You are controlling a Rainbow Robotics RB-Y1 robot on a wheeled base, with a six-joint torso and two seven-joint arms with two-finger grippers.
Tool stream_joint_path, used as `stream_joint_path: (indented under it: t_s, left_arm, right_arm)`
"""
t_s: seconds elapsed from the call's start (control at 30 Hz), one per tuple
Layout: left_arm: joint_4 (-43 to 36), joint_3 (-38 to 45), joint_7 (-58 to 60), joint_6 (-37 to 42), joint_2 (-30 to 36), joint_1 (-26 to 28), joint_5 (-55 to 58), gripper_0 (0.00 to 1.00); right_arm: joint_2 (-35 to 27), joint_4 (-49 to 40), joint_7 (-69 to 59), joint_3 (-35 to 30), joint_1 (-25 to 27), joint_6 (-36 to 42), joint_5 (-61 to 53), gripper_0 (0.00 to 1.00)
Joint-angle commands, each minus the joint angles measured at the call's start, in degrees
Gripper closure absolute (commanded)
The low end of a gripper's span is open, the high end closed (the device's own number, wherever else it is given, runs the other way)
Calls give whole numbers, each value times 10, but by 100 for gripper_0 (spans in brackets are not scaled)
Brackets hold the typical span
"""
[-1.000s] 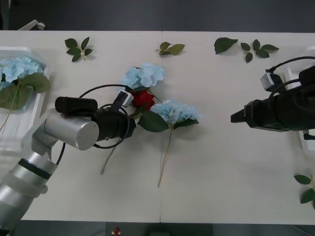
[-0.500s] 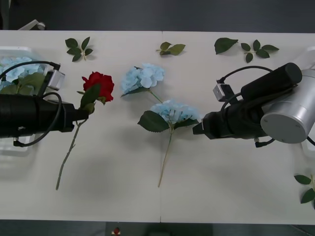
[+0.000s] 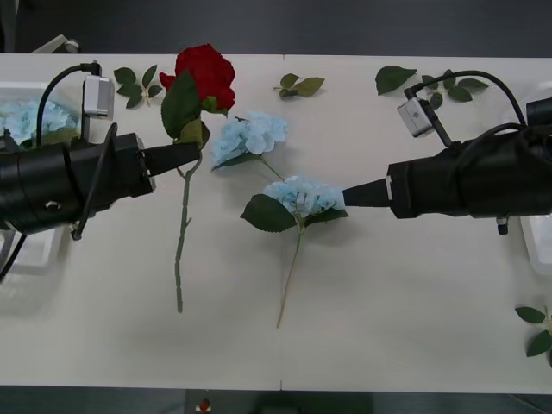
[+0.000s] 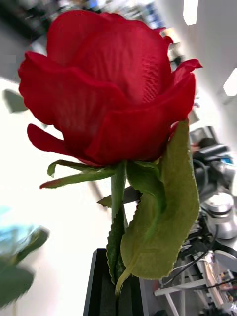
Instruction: Put the red flowers into the right box and the blue flowers into the left box
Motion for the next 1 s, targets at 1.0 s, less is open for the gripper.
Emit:
stream_joint_path:
  t_s: [1.0]
  left_arm:
    - [36,-134,-241,-146,-187,-34,77,100]
  right_arm:
    - [-25,-3,453,67,112,-122,-305,0]
